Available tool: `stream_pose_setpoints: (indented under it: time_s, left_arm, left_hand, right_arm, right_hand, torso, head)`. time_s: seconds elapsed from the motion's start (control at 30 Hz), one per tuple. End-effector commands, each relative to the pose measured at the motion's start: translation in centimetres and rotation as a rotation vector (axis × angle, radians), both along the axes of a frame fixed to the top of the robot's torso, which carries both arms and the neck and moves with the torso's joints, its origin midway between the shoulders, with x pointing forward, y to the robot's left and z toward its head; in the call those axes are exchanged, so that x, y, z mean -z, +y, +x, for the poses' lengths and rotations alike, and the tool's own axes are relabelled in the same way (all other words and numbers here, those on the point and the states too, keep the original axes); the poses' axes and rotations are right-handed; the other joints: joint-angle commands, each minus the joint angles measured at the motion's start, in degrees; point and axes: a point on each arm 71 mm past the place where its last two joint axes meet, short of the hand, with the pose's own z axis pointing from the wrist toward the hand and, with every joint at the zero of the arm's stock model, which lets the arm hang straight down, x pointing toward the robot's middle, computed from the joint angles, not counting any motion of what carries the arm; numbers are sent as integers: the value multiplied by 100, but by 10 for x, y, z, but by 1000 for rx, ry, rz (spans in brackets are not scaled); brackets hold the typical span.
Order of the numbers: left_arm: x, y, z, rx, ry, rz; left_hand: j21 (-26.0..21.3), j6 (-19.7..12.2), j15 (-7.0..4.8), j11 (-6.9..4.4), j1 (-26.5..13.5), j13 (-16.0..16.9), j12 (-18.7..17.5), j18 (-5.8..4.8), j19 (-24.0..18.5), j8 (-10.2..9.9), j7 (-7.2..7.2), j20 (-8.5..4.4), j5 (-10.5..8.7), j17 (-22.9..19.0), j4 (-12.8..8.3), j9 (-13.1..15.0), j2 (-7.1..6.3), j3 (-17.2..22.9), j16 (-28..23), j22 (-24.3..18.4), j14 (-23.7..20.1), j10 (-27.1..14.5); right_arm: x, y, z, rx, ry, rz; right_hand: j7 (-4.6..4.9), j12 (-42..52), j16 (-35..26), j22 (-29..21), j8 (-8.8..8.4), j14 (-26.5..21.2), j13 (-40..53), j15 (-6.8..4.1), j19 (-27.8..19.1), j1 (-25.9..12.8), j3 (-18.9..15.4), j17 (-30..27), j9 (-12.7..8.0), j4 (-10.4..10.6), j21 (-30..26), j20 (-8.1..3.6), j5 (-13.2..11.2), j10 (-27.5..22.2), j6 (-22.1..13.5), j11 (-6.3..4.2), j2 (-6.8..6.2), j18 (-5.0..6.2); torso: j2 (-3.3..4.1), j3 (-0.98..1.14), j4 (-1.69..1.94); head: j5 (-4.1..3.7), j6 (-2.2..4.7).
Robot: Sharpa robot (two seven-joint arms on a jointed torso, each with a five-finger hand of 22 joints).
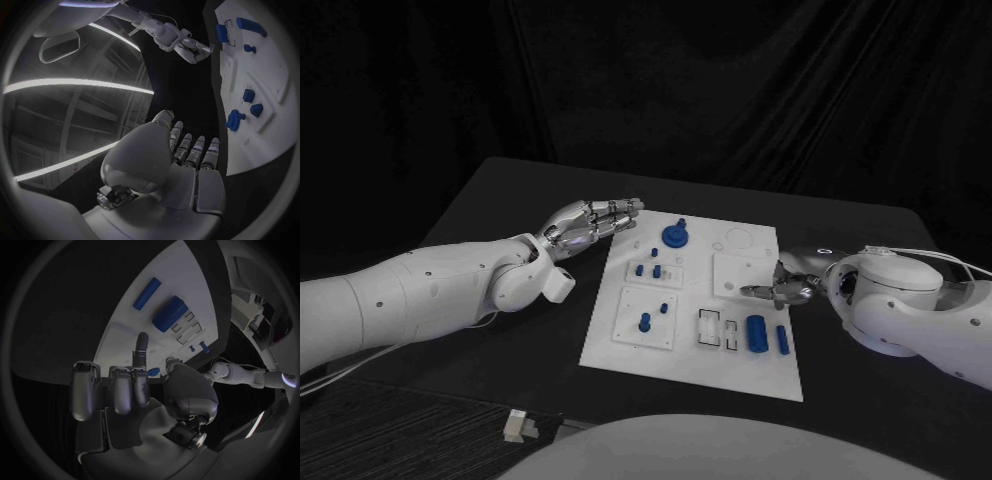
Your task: Assemble the parts on the task board
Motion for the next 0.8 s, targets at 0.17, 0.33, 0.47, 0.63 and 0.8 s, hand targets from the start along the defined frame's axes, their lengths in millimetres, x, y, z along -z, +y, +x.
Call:
stream_pose_setpoints:
  time_s: [0.17, 0.33, 0.47, 0.63, 0.8]
  left_arm:
    - [-6, 0, -1, 1, -64, -76]
    - [-6, 2, -1, -2, -63, -73]
    - [-6, 2, -1, -4, -63, -72]
    - [-5, 2, -1, -4, -63, -71]
    - [-5, 3, -1, -5, -62, -70]
  left_hand:
    - [-2, -40, 23, 25, -16, -4, -11, -97, 22, 25, -15, 15, 34, 6, 9, -1, -8, 52, 18, -12, -12, -23]
    - [-2, -40, 23, 25, -16, -4, -11, -97, 22, 25, -15, 15, 34, 6, 9, -1, -8, 52, 18, -12, -12, -23]
    - [-2, -40, 23, 25, -16, -4, -11, -97, 22, 25, -15, 15, 34, 6, 9, -1, -8, 52, 18, -12, -12, -23]
    - [-2, -40, 23, 25, -16, -4, -11, -97, 22, 25, -15, 15, 34, 6, 9, -1, -8, 52, 18, -12, -12, -23]
    - [-2, -40, 23, 25, -16, -4, -11, -97, 22, 25, -15, 15, 34, 6, 9, -1, -8, 52, 18, -12, -12, -23]
  right_arm:
    - [7, -7, -4, 115, 104, -9]
    - [9, -7, -8, 150, 156, 17]
    - [10, -6, -10, 159, 176, 23]
    - [12, -5, -13, 163, 191, 28]
    - [15, -4, -14, 168, 205, 31]
  right_hand:
    - [97, 14, 14, 1342, -237, 594, 1507, 73, 381, 455, -111, 1507, 123, -28, 102, 41, 208, 598, -334, 78, -71, -96]
    - [180, 14, 14, 1372, -384, 594, 1507, 142, 421, 695, -170, 1507, 204, -56, 198, 101, 224, 598, -588, 151, -130, -119]
    - [185, 14, 14, 1409, -391, 594, 1507, 156, 472, 737, -192, 1507, 242, -54, 307, 115, 192, 598, -606, 156, -143, -147]
    - [183, 14, 14, 1409, -369, 594, 1507, 161, 472, 777, -213, 1507, 311, -47, 309, 127, 142, 598, -593, 158, -132, -147]
    - [195, 14, 14, 1401, -384, 594, 1507, 167, 461, 827, -226, 1507, 368, -51, 289, 135, 143, 598, -654, 165, -117, -141]
  torso:
    - [-2, -2, 2]
    - [-3, -1, 1]
    - [-4, -1, 2]
    - [-5, -3, -2]
    - [-3, -2, -3]
  head:
    - [17, 0]
    - [33, 0]
    - [27, 0]
    - [34, 0]
    - [29, 0]
